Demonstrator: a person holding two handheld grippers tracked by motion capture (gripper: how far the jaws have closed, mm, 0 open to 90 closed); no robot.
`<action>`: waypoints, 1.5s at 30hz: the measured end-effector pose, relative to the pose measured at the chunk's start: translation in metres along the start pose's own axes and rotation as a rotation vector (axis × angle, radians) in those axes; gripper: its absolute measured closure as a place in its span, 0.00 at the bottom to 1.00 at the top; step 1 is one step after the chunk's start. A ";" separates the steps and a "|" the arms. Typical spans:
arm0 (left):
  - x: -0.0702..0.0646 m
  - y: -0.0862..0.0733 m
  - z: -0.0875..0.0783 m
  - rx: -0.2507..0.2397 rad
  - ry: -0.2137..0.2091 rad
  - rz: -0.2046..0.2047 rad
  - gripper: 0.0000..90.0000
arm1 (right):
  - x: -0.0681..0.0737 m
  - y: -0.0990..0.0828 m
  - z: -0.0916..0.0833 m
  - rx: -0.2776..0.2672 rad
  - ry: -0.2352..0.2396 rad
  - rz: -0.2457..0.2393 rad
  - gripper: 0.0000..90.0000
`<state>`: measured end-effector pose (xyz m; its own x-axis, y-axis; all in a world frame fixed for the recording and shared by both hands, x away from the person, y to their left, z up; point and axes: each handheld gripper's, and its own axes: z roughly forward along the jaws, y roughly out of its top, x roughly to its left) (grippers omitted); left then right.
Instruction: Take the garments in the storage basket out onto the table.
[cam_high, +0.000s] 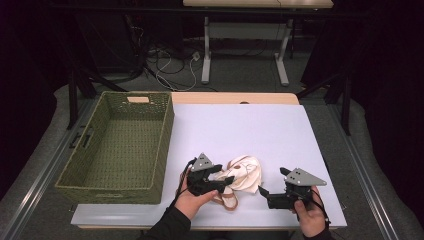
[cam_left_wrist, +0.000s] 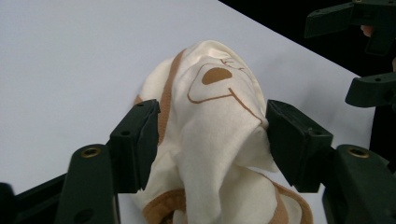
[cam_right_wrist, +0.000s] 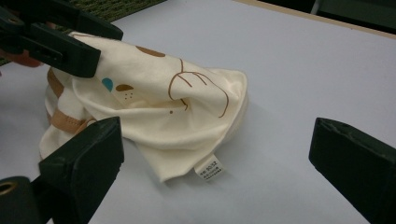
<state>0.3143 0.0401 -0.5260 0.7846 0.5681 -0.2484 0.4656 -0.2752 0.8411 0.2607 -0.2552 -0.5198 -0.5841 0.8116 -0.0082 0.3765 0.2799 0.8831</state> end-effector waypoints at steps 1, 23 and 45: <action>0.000 0.001 -0.002 -0.015 -0.001 0.000 0.36 | 0.001 0.000 0.000 -0.001 -0.002 -0.004 0.03; 0.013 -0.001 -0.039 -0.057 0.067 -0.107 0.02 | 0.016 0.012 0.014 -0.020 -0.001 0.007 0.01; 0.006 -0.004 -0.058 -0.107 0.061 -0.021 0.00 | 0.037 0.010 0.018 -0.021 0.025 -0.023 0.00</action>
<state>0.2932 0.0900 -0.5028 0.7474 0.6197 -0.2396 0.4327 -0.1804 0.8833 0.2561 -0.2132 -0.5198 -0.6107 0.7916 -0.0172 0.3475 0.2875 0.8925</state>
